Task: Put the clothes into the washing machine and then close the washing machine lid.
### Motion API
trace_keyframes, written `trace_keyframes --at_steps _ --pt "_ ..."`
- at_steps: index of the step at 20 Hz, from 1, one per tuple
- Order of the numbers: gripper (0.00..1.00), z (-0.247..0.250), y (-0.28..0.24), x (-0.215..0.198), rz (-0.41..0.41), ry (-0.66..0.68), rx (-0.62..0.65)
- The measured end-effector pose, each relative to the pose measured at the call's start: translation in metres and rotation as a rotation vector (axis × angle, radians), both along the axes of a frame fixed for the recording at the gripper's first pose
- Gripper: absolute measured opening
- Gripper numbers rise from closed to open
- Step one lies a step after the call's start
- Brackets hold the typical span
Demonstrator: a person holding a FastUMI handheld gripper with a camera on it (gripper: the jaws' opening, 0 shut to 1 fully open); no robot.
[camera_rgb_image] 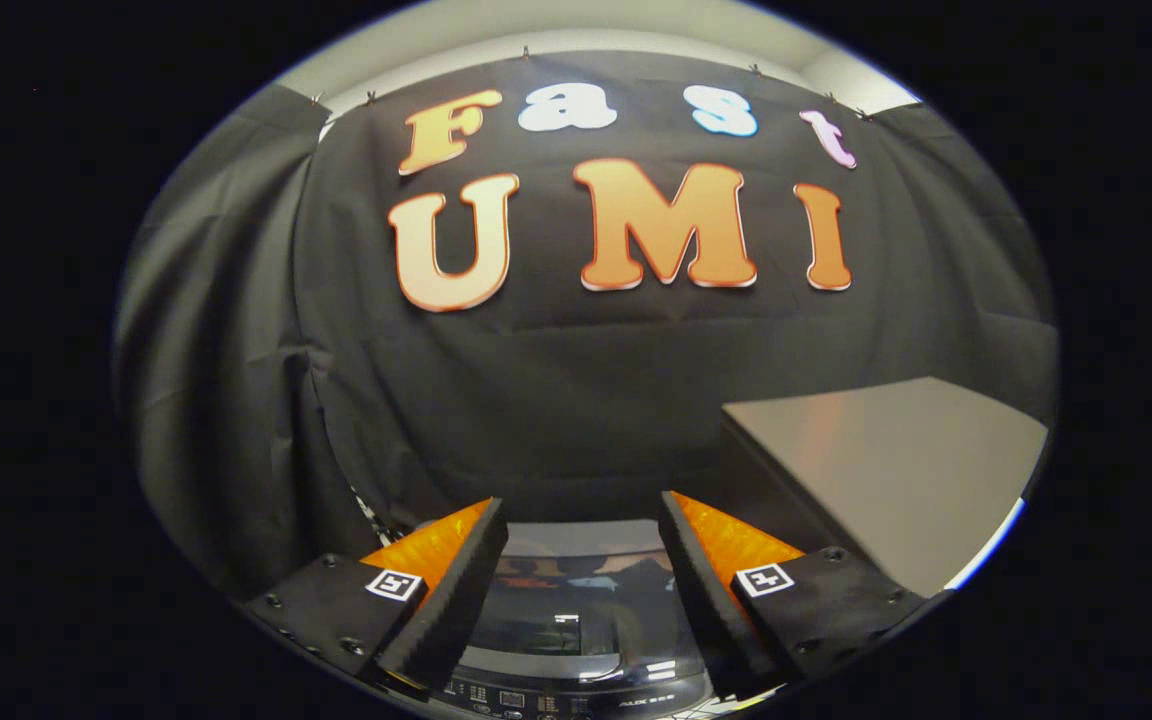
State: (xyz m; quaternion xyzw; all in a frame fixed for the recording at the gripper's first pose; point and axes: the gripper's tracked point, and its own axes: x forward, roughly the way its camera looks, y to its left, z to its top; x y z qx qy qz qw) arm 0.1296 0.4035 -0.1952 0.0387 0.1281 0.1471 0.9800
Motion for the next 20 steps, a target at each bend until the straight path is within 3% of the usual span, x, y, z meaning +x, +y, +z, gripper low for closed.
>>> trace_keyframes --at_steps 11,20 --pt "0.98 0.094 -0.2 -0.098 -0.057 -0.128 -0.001" --pt "0.98 0.111 -0.34 -0.192 -0.101 -0.182 0.001"
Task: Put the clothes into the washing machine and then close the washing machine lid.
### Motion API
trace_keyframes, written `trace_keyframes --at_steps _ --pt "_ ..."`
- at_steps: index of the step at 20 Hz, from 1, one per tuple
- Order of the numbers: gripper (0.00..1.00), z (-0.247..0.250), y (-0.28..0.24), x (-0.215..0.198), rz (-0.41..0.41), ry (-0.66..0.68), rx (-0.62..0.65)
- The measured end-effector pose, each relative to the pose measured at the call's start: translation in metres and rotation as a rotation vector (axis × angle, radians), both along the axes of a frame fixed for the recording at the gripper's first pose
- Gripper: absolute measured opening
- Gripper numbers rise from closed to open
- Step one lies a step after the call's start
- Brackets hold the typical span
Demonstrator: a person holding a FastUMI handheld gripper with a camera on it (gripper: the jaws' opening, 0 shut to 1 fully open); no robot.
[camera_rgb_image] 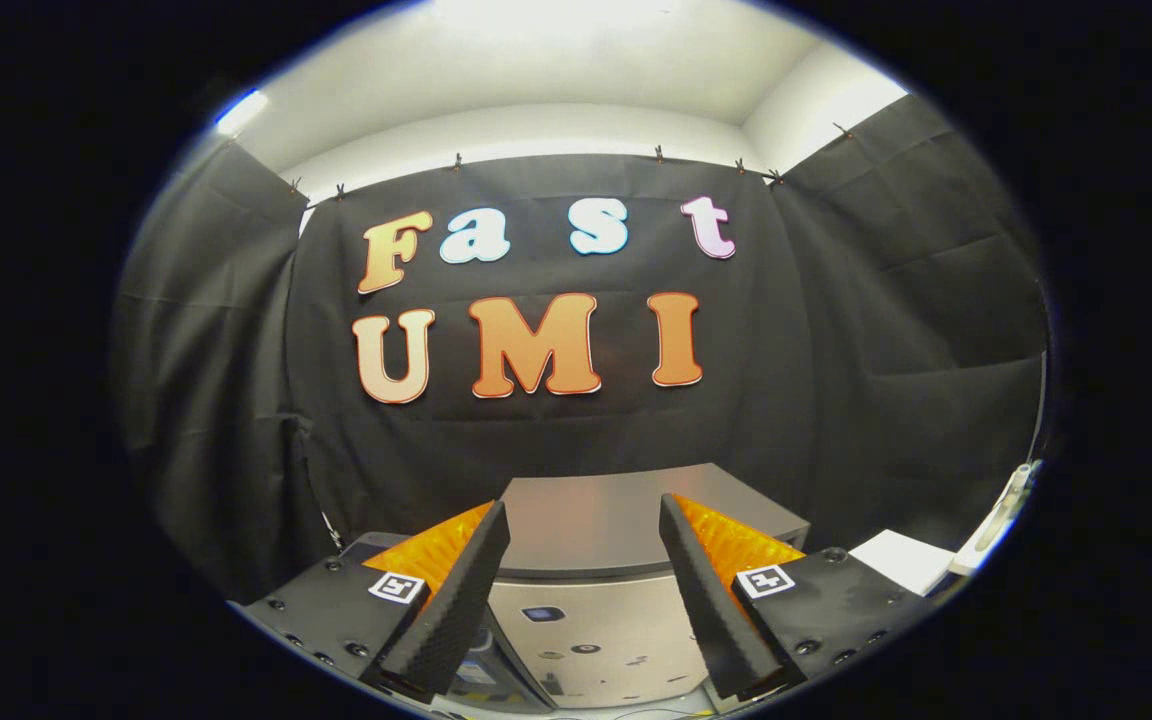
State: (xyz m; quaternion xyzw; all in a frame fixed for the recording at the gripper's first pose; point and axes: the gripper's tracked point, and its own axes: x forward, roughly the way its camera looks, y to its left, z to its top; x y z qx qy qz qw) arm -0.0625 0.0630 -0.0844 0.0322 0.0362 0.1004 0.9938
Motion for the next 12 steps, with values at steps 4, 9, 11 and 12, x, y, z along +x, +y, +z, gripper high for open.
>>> trace_keyframes --at_steps 4,9,11,12 --pt "0.98 -0.001 -0.028 -0.02 -0.025 -0.002 -0.002" --pt "0.98 -0.003 -0.044 -0.036 -0.03 -0.008 0.013" --pt "0.98 -0.006 -0.053 -0.036 -0.048 -0.006 0.014" --pt "0.98 -0.007 -0.055 -0.035 -0.053 0.002 0.015"
